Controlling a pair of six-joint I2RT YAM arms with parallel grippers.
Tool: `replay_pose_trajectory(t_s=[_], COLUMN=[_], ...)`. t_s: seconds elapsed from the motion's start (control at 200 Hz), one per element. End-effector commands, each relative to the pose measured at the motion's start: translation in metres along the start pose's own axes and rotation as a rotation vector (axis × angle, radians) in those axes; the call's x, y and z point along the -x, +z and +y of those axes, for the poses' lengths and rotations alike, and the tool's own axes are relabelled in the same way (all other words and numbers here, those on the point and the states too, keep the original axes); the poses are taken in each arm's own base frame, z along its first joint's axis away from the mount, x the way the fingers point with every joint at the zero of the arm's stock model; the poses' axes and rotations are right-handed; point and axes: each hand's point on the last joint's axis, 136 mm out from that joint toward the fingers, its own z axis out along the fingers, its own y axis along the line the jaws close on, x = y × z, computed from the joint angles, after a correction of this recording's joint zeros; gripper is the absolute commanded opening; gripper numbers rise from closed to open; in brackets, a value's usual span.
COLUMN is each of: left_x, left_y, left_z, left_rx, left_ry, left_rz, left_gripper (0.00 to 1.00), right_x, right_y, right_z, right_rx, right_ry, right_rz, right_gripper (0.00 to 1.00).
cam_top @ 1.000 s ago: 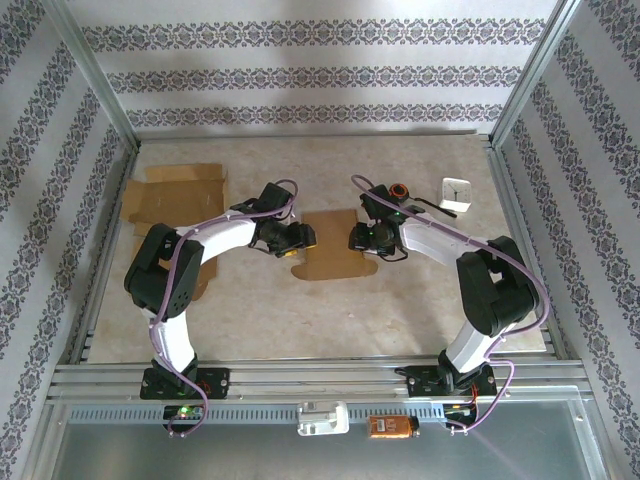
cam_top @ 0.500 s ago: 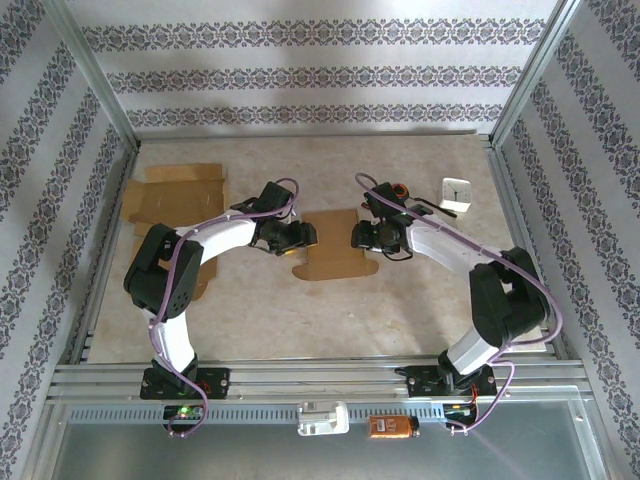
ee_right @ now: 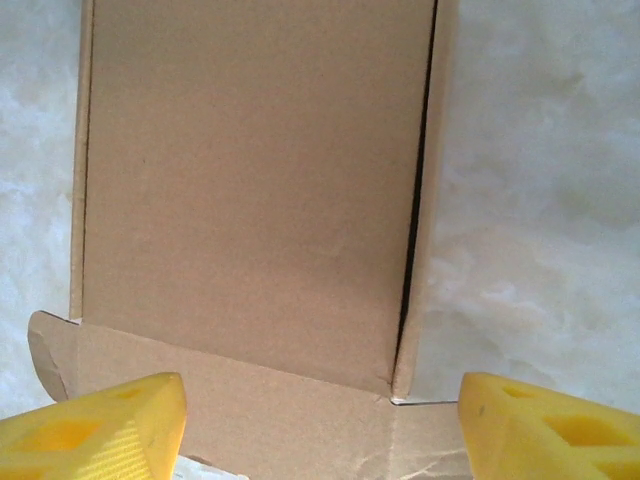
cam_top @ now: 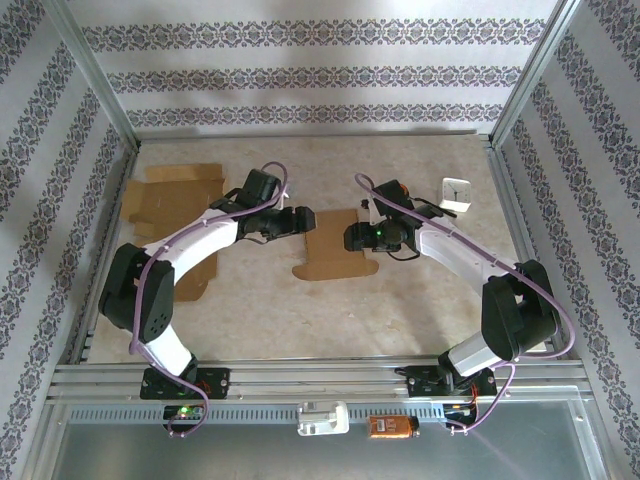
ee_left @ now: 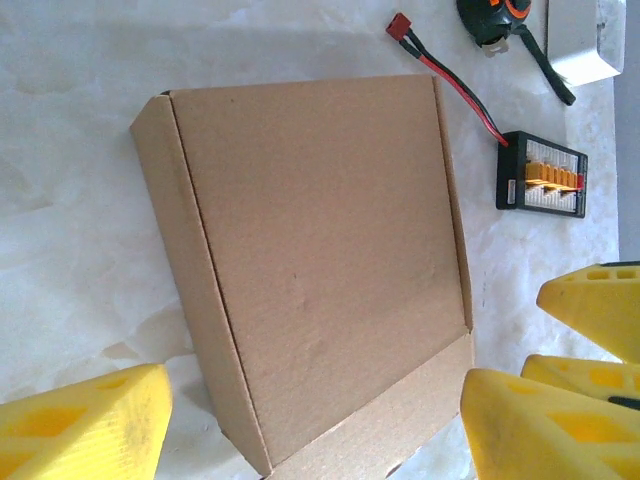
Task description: Fold the paper box
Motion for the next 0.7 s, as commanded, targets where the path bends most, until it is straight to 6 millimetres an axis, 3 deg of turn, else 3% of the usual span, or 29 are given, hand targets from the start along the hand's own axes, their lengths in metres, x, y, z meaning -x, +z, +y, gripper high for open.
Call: replay_pose_trajectory(t_s=[0.0,0.195,0.54,0.695], left_x=[0.002,0.0,-0.003,-0.003], left_y=[-0.004,-0.002,0.004,0.005], left_z=[-0.001,0.0,0.001,0.003], left_rx=[-0.043,-0.055,-0.07,-0.069], left_ry=[0.016,-0.001,-0.026,-0.035], left_rz=[-0.016,-0.01,0.006,0.008], left_gripper=[0.78,0.81,0.84,0.85], right_x=[-0.002,0.013,0.021,0.021], right_y=[0.007,0.02,0.044,0.053], right_z=[-0.011,-0.022,-0.026,-0.033], right_rx=[0.025,0.073,0.086,0.067], right_ry=[0.022,0.094,0.116,0.122], right_rz=[0.034,0.032,0.049,0.054], right_gripper=[0.67,0.38,0.28,0.18])
